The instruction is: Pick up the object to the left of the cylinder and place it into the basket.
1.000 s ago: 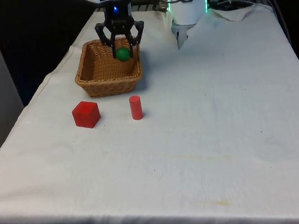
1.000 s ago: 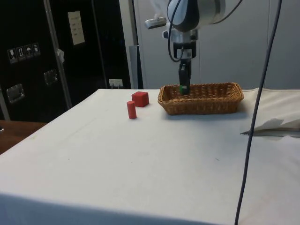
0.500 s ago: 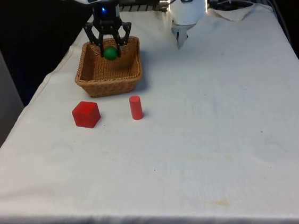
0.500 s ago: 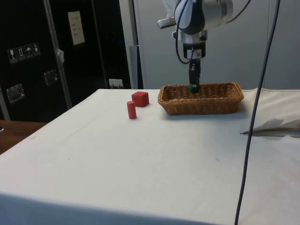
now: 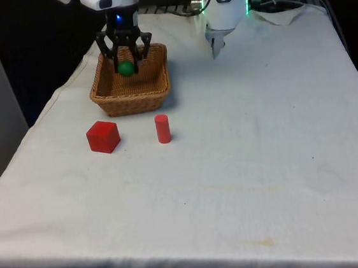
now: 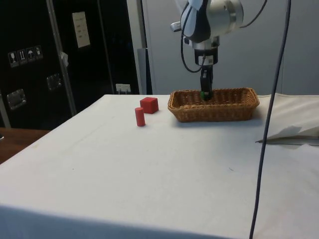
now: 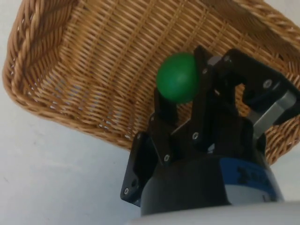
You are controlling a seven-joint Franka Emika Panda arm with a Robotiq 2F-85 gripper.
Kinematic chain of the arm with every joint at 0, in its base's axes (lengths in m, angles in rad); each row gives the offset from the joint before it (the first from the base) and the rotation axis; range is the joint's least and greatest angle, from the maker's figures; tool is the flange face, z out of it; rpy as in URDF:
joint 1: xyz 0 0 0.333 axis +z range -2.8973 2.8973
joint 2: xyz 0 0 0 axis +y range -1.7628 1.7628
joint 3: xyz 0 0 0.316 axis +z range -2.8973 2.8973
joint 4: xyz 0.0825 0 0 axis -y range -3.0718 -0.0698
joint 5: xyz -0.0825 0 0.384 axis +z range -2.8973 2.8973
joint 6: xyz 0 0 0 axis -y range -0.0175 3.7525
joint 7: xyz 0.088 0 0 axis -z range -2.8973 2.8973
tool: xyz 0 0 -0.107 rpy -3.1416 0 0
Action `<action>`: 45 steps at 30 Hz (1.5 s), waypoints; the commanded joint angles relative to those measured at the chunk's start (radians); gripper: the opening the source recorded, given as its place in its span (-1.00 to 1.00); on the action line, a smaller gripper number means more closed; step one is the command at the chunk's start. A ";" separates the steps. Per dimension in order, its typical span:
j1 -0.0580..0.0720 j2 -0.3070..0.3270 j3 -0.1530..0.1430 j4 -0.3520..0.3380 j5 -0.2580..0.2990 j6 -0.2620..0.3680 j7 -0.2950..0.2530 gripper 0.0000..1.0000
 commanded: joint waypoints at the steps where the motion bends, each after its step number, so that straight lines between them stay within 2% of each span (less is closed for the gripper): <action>1: -0.020 0.001 0.035 -0.010 0.038 0.030 -0.023 -1.00; 9: -0.021 0.033 0.055 -0.007 0.109 0.028 -0.058 -1.00; 10: 0.000 0.038 0.020 0.003 0.079 0.000 -0.039 -1.00; 11: -0.022 0.037 0.057 -0.007 0.115 0.028 -0.061 -1.00; 14: -0.022 0.049 0.063 -0.005 0.142 0.029 -0.075 -1.00; 17: -0.015 0.052 0.053 0.000 0.149 0.024 -0.079 -1.00; 18: -0.012 0.053 0.051 0.002 0.151 0.023 -0.081 -1.00; 19: 0.000 0.067 0.036 0.004 0.141 0.005 -0.068 -1.00; 20: -0.008 0.060 0.047 0.004 0.153 0.019 -0.079 -1.00; 24: -0.003 0.065 0.043 0.007 0.147 0.012 -0.073 -1.00; 28: 0.001 0.069 0.038 0.008 0.142 0.006 -0.068 -0.20; 29: 0.001 0.068 0.039 0.008 0.144 0.008 -0.068 -0.20; 33: 0.003 0.069 0.037 0.009 0.142 0.006 -0.067 0.59; 34: 0.003 0.069 0.037 0.009 0.142 0.006 -0.066 0.95; 38: 0.002 0.069 0.038 0.009 0.142 0.005 -0.068 1.00; 45: 0.012 0.066 0.023 0.041 0.130 -0.019 -0.055 1.00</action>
